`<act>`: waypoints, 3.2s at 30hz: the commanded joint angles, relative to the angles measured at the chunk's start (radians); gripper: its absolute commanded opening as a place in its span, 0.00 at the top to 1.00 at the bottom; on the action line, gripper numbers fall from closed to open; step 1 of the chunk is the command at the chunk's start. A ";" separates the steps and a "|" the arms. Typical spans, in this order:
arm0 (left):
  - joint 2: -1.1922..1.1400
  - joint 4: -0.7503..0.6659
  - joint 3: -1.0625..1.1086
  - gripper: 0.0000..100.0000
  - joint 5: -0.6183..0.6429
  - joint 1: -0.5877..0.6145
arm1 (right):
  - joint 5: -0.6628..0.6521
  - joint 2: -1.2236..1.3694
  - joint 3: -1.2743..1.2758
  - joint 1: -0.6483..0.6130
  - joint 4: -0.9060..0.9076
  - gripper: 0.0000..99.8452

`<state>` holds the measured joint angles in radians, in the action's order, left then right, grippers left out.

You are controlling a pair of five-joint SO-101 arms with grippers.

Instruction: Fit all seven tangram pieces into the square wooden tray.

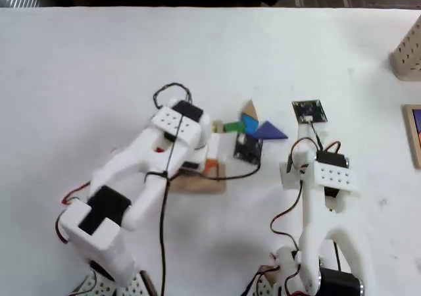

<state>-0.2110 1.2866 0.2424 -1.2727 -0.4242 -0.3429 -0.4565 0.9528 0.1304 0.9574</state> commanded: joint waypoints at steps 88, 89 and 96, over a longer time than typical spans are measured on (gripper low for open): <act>0.254 -0.199 0.140 0.86 0.582 0.150 | 0.107 -0.082 0.006 0.147 -0.077 0.98; 0.254 -0.180 0.140 0.84 0.591 0.142 | 0.106 -0.082 0.006 0.145 -0.077 0.98; 0.252 -0.181 0.140 0.78 0.657 0.113 | 0.103 -0.082 0.008 0.128 -0.076 0.98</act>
<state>-0.0069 1.1239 0.3959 -0.6467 -0.2892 -0.2294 -0.5117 0.9620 0.2731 0.8961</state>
